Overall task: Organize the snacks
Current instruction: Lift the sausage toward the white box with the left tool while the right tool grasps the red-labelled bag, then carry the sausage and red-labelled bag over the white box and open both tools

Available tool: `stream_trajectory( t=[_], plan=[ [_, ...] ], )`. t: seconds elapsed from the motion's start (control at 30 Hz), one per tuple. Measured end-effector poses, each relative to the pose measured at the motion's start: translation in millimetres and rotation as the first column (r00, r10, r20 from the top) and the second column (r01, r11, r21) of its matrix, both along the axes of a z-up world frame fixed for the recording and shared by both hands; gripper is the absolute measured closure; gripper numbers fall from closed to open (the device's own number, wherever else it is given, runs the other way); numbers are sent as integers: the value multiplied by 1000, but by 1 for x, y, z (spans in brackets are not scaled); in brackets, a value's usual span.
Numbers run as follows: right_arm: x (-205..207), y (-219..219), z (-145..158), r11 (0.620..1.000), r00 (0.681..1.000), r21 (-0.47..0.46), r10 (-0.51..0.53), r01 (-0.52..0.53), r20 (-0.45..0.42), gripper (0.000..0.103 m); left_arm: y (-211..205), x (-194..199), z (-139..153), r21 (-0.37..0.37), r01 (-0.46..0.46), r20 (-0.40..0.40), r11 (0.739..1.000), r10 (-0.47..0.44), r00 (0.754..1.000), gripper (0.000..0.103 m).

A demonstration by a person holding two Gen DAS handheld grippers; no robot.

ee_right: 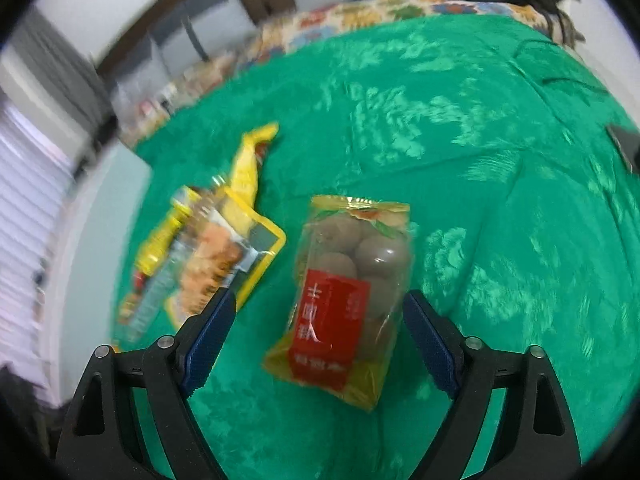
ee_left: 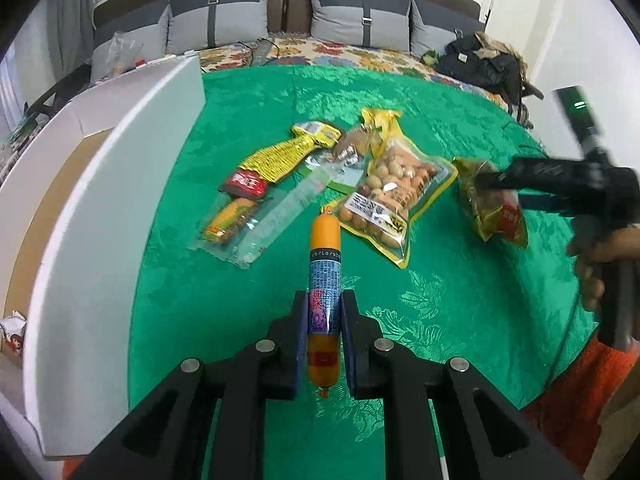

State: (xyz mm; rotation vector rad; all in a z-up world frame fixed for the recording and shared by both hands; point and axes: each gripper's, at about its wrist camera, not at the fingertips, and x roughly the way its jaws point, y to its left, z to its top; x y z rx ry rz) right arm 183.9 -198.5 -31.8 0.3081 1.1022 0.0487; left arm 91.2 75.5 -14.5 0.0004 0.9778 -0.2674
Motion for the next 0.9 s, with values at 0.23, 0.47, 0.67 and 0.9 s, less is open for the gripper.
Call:
stream_trajectory(
  t=[0.23, 0.47, 0.67, 0.9],
  plan=[
    [19, 0, -25, 999, 993, -30, 11, -15, -115, 18, 9, -5, 12, -14, -4, 20, 1000, 4, 1000, 88],
    [-6, -35, -6, 998, 999, 58, -33, 34, -27, 51, 27, -12, 39, -108, -24, 49, 994, 29, 998, 88],
    [-39, -64, 35, 963, 992, 262, -86, 59, 90, 52, 73, -18, 77, -229, -72, 91, 971, 95, 991, 88],
    [-43, 13, 102, 922, 980, 361, 81, -142, 180, 52, 176, -17, 113, -287, -212, 132, 934, 258, 957, 88]
  ],
)
